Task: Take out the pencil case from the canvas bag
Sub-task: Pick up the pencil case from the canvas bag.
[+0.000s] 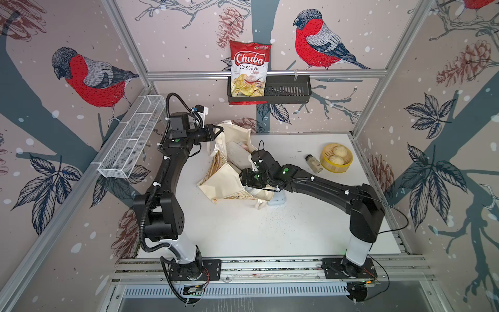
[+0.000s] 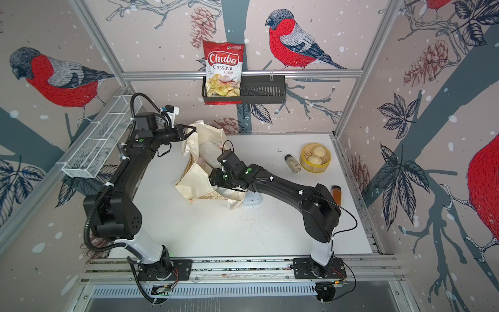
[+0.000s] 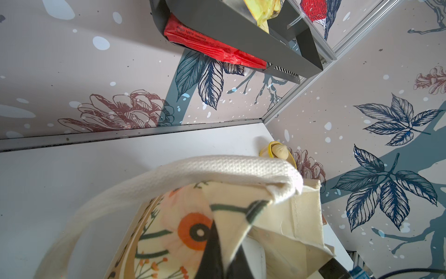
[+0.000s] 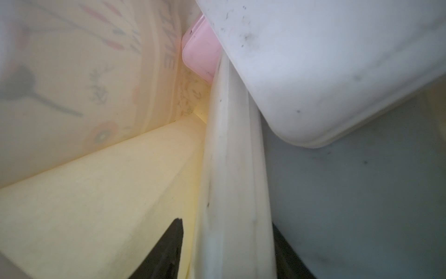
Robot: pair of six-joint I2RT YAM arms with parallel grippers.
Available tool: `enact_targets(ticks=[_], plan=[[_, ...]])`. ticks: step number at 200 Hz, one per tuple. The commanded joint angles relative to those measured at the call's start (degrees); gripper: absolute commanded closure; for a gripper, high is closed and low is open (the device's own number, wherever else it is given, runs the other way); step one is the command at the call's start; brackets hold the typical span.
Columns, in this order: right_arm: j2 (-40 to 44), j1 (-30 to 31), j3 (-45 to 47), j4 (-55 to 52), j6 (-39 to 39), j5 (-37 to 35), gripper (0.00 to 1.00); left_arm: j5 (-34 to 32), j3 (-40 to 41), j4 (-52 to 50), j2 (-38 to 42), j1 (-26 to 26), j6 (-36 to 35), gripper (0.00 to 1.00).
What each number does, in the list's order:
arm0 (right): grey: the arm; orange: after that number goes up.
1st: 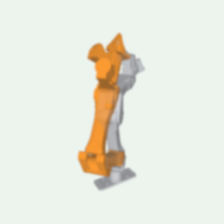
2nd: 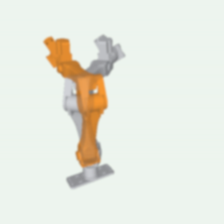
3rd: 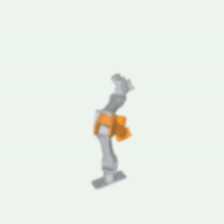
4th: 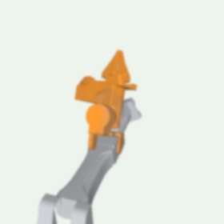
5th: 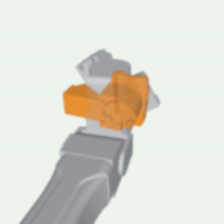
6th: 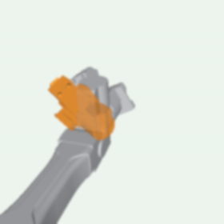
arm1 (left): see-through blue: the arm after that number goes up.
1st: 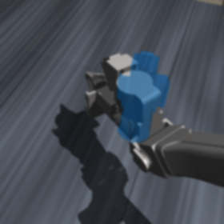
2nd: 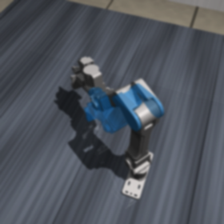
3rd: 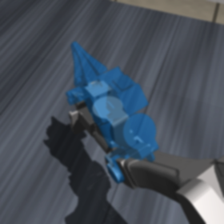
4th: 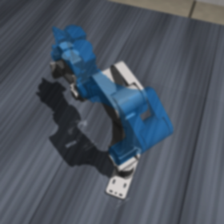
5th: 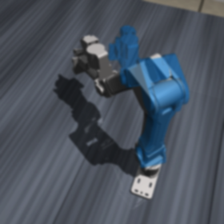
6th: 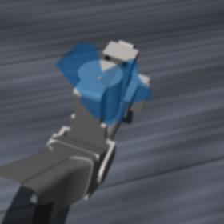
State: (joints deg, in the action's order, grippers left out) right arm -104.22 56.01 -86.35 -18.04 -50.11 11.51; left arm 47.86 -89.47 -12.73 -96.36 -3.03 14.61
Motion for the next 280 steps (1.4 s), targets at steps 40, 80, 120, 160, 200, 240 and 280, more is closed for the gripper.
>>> enact_targets(ticks=[40,80,120,160,200,240,280], plan=[[0.3,1.5,0.2,1.3,-2.1,1.2,0.52,-0.5,-0.3,2.8,1.2,-0.1,-0.4,1.0],[1.2,2.7,1.0,1.1,-2.5,-1.0,0.54,-0.3,-0.2,3.1,1.6,-0.1,-0.3,1.0],[1.9,2.9,1.4,1.1,-2.6,-2.2,0.56,-0.4,-0.1,3.1,2.2,-0.1,-0.4,1.0],[1.8,2.6,0.8,1.3,-1.8,-2.1,0.6,-0.5,0.0,3.2,2.2,-0.1,-0.5,1.0],[1.8,2.1,0.6,1.2,-1.1,-1.5,0.63,-0.7,0.0,3.1,2.0,-0.1,-0.6,1.0],[2.6,1.1,1.4,1.8,-0.8,-1.2,0.72,-0.7,0.0,3.1,1.7,-0.1,-0.6,1.0],[3.1,0.9,2.5,3.2,-1.5,-1.3,0.74,-0.5,0.0,3.2,1.7,-0.1,-0.5,1.0]])
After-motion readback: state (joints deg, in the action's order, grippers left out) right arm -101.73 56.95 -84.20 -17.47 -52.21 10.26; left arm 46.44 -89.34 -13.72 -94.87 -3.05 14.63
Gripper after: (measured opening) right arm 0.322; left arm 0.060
